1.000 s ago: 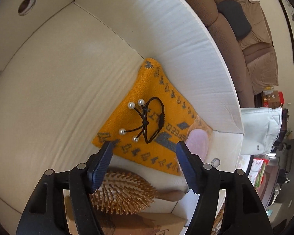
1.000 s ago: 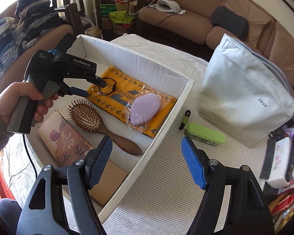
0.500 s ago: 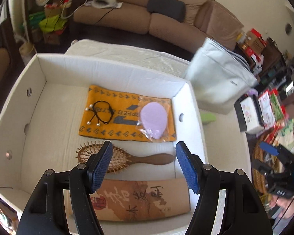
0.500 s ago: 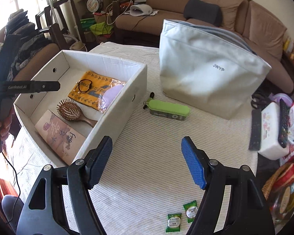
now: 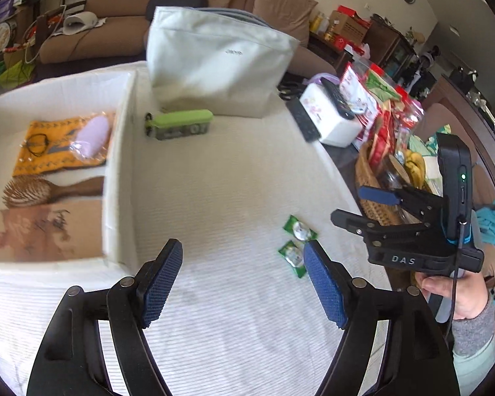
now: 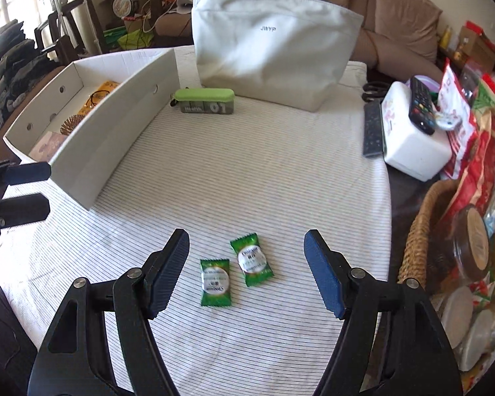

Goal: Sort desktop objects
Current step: 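Grasp one green Centrum packet with the right gripper while the left gripper grasps the other, then carry both packets into the white box and open both grippers over the towel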

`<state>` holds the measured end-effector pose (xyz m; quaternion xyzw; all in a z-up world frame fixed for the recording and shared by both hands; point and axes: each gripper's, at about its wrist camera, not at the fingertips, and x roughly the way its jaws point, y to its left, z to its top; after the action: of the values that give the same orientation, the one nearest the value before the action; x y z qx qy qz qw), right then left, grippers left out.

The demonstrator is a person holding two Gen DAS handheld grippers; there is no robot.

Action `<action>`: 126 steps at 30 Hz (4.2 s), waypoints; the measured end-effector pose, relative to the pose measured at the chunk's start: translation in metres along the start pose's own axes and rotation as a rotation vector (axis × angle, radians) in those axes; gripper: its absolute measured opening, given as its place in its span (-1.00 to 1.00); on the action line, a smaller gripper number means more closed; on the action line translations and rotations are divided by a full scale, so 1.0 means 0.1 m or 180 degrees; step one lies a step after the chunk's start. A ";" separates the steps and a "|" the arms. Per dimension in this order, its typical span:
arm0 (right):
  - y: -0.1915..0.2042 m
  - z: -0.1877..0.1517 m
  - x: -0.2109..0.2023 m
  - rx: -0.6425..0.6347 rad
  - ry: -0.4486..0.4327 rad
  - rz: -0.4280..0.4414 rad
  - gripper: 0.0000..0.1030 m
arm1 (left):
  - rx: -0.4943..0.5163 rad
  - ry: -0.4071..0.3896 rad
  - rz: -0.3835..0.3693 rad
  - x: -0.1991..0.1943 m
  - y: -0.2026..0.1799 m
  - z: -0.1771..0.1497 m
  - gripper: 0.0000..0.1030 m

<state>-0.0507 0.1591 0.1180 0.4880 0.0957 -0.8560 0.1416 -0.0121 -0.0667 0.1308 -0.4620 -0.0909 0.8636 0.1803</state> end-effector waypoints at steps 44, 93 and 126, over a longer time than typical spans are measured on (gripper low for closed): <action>-0.90 -0.75 0.19 0.0359 -0.0183 0.0315 -0.50 | -0.0206 0.0263 0.0612 1.48 -0.91 -0.41 0.47; 2.43 2.39 1.47 0.0235 0.0607 0.1174 -0.50 | -0.0910 0.0393 0.0677 -0.06 2.88 1.35 -0.58; 1.74 2.37 1.13 0.0102 0.0112 0.0789 0.02 | -0.0909 0.0830 0.0751 1.14 3.02 1.87 -0.57</action>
<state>-0.2385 -0.0935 0.1365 0.5132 0.0234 -0.8246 0.2368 -0.2944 -0.2970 0.0501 -0.5979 -0.1335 0.7901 0.0210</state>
